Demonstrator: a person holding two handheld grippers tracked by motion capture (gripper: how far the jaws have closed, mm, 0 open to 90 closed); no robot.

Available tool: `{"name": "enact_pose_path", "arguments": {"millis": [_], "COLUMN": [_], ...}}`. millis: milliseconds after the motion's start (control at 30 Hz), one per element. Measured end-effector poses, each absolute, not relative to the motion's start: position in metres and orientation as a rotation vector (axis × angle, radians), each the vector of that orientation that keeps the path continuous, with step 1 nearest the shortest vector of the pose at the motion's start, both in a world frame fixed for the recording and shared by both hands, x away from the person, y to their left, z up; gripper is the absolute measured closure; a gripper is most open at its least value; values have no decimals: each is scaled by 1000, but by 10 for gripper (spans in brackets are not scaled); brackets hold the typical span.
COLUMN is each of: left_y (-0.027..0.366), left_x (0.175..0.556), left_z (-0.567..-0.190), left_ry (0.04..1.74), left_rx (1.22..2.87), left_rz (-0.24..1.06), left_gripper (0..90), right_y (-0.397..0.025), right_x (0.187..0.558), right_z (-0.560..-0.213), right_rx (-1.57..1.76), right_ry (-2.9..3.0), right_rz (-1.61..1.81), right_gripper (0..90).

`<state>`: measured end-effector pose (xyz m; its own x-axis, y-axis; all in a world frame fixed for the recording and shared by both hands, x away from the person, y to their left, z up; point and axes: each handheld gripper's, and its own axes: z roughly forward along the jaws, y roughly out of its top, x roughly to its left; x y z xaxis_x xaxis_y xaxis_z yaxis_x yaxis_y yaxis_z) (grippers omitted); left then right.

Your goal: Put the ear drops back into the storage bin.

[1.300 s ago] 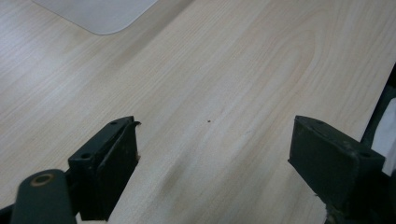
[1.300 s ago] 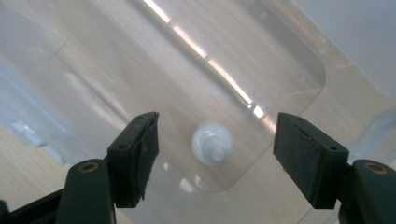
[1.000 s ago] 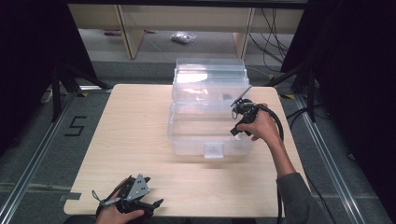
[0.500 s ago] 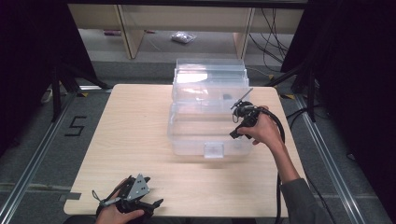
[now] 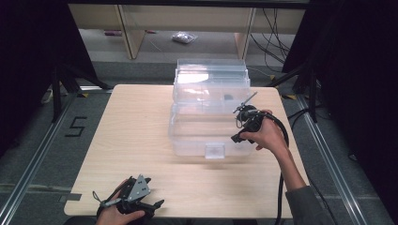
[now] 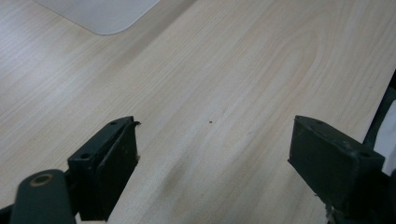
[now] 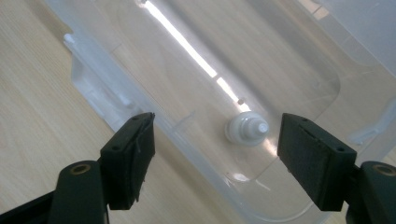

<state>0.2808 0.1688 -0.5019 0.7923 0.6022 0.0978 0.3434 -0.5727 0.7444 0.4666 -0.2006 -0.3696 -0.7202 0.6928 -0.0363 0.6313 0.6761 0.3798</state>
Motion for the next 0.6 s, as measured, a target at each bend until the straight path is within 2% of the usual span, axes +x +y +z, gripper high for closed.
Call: {"name": "enact_pose_path", "arguments": {"millis": [600], "left_y": [169], "left_x": [282], "left_z": [-502], "left_ry": [691], "left_rx": [2240], "left_rz": [446], "left_gripper": [150], "right_y": [-196], "right_x": [440], "right_z": [-365], "right_rx": [985], "right_ry": [2719], "right_rz": [594], "right_gripper": [276]}}
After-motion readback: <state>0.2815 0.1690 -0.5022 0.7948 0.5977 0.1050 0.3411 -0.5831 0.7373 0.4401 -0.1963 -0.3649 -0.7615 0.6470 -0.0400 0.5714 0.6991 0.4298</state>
